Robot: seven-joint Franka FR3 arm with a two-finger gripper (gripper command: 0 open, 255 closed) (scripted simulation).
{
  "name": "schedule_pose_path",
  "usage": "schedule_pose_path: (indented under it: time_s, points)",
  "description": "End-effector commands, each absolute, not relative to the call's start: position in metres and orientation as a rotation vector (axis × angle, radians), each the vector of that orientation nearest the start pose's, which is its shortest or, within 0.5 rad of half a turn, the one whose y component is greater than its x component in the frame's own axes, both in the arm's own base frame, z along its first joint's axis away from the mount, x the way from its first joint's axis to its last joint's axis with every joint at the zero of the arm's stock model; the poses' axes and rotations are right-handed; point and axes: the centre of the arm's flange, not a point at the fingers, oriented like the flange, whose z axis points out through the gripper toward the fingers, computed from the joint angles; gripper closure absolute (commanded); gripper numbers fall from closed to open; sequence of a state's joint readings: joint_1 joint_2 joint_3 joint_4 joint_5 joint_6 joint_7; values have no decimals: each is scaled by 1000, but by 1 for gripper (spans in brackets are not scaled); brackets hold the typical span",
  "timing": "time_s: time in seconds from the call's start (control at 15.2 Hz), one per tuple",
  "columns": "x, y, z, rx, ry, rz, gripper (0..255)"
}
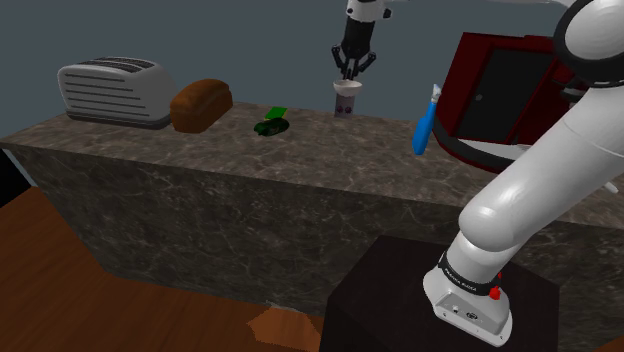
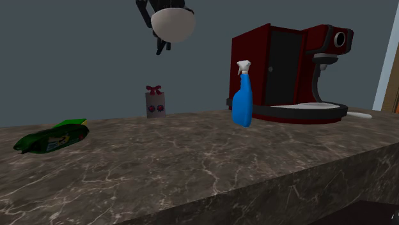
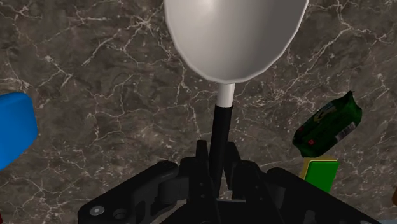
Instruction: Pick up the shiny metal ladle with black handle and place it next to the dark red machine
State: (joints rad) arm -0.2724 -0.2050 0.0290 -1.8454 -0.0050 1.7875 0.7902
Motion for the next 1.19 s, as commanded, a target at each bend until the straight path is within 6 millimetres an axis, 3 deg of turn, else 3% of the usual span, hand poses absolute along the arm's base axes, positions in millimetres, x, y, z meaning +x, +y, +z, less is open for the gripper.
schedule_pose_path:
  time_s: [0.0,1.12]
  points:
    - [494,-121,632,-2699,1533,-224,255]
    - [494,-121,721,-2699,1533,-224,255]
